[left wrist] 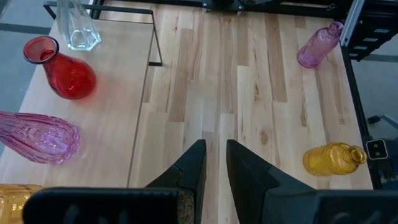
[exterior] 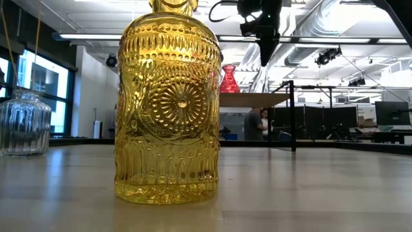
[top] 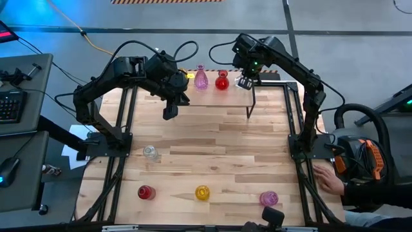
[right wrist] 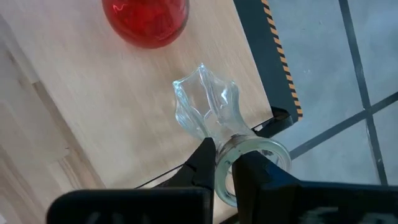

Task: Sort vases onto shelf
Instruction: Put the right transparent vase on the shelf

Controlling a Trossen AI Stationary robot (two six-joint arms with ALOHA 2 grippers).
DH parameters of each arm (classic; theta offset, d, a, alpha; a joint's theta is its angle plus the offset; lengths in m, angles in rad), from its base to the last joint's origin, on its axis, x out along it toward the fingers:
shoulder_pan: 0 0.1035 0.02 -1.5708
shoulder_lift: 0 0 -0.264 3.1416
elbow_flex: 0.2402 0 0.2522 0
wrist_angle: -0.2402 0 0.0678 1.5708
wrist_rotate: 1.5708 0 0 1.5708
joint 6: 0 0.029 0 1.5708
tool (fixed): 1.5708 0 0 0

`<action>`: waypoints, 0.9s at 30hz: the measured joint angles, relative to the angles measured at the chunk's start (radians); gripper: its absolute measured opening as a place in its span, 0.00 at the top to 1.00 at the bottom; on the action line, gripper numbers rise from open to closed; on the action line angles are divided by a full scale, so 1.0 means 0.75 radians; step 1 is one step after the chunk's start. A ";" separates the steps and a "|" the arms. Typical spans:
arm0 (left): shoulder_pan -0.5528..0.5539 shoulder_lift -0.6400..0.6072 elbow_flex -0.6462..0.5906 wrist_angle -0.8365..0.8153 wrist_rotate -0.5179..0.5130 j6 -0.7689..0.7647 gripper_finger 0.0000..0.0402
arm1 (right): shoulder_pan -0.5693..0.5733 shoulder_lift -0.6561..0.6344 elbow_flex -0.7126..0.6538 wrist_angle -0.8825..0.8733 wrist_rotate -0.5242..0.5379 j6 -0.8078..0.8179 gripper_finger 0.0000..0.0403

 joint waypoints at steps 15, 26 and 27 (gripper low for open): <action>0.000 0.000 0.000 0.000 0.000 0.000 0.86 | 0.007 0.006 0.007 0.029 -0.012 -0.012 0.87; 0.000 0.000 0.000 0.001 0.000 0.000 0.86 | 0.007 0.006 0.008 0.034 0.016 -0.035 0.87; 0.000 0.000 0.000 0.001 0.000 0.001 0.86 | 0.007 0.006 0.008 0.035 0.016 -0.035 0.87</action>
